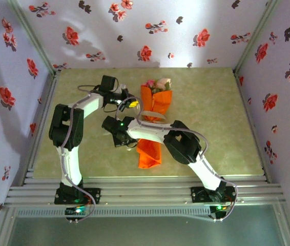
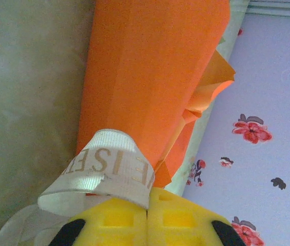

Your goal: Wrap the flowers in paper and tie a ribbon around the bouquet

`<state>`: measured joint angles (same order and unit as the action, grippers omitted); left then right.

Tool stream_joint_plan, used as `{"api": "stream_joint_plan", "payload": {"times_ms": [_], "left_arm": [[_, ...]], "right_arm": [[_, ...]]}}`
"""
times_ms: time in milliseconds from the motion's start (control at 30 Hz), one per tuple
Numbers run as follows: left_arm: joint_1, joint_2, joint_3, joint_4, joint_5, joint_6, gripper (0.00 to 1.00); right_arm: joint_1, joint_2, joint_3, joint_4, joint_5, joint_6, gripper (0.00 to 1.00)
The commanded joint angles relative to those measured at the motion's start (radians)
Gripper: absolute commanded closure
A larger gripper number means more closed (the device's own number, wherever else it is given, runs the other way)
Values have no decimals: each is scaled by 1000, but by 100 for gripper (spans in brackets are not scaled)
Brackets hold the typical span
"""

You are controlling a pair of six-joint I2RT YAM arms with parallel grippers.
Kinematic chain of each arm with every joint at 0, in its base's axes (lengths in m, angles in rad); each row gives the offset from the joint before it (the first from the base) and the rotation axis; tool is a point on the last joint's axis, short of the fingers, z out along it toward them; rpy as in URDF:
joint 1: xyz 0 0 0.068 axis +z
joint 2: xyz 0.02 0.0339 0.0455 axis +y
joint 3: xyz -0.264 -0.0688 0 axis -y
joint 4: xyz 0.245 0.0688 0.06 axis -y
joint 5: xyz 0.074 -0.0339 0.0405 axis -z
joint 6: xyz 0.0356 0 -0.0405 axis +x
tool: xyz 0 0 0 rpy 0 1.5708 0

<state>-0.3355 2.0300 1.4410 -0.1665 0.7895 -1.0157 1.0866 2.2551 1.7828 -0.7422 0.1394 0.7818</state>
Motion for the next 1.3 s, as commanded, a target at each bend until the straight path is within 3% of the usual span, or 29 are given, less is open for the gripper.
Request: {"api": "stream_joint_plan", "payload": {"times_ms": [0, 200, 500, 1267], "left_arm": [[8, 6, 19, -24, 7, 4, 100], [7, 0, 15, -31, -17, 9, 100], [4, -5, 22, -30, -39, -5, 100], [-134, 67, 139, -10, -104, -74, 100]], "right_arm": [[2, -156, -11, 6, 55, -56, 100], [-37, -398, -32, -22, 58, -107, 100], [-122, -697, -217, 21, 76, -98, 100], [-163, -1059, -320, 24, 100, -67, 100]]}}
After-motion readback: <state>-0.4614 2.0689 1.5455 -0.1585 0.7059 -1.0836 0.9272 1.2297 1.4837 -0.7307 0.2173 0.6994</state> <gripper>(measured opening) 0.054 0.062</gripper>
